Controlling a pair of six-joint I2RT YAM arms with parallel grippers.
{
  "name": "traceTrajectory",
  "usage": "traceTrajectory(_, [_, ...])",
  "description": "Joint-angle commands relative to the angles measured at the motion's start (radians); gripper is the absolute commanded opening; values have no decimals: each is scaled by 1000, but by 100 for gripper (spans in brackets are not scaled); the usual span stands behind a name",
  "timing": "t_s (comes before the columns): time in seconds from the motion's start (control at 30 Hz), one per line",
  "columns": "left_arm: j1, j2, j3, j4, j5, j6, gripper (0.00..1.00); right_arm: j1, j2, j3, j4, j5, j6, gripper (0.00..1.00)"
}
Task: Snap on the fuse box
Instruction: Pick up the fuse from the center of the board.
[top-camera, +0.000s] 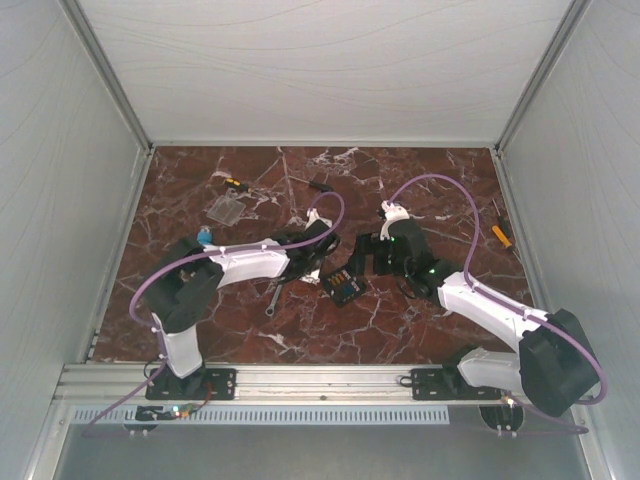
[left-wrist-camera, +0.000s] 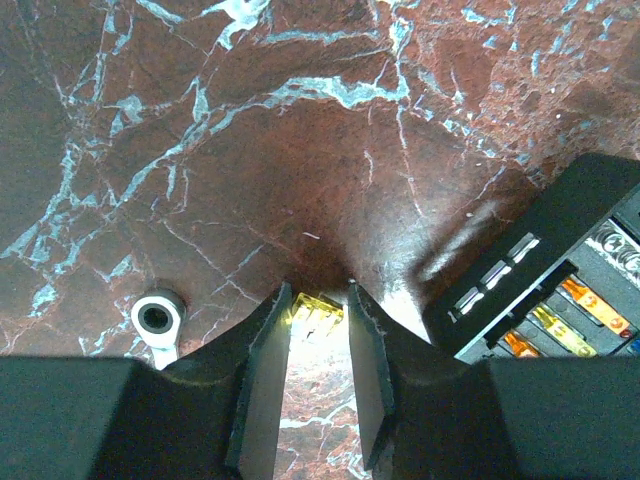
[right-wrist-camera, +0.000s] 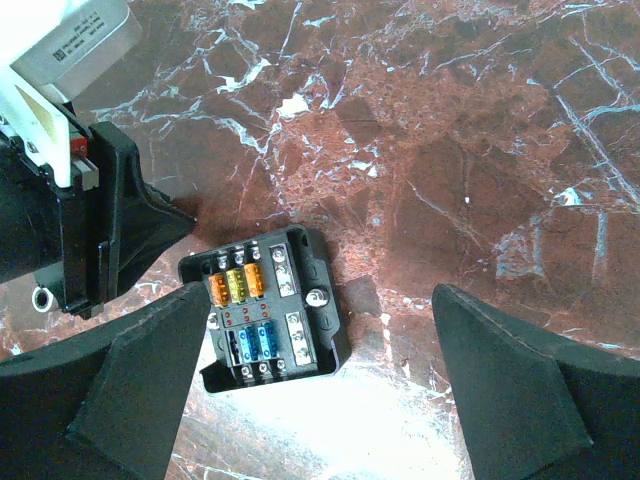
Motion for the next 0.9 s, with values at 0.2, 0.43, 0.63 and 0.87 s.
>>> traceTrajectory(0.2, [-18, 47, 0, -112, 33, 5, 31, -5, 1, 13, 23, -1, -1, 92])
traceTrajectory(0.43, [-18, 41, 2, -118, 111, 22, 30, -6, -2, 13, 21, 1, -1, 92])
traceTrajectory(0.63, [-17, 38, 3, -151, 138, 23, 30, -6, -3, 13, 19, 2, -1, 92])
traceTrajectory(0.87, [-18, 59, 21, -156, 91, 0, 25, -6, -3, 13, 21, -2, -1, 93])
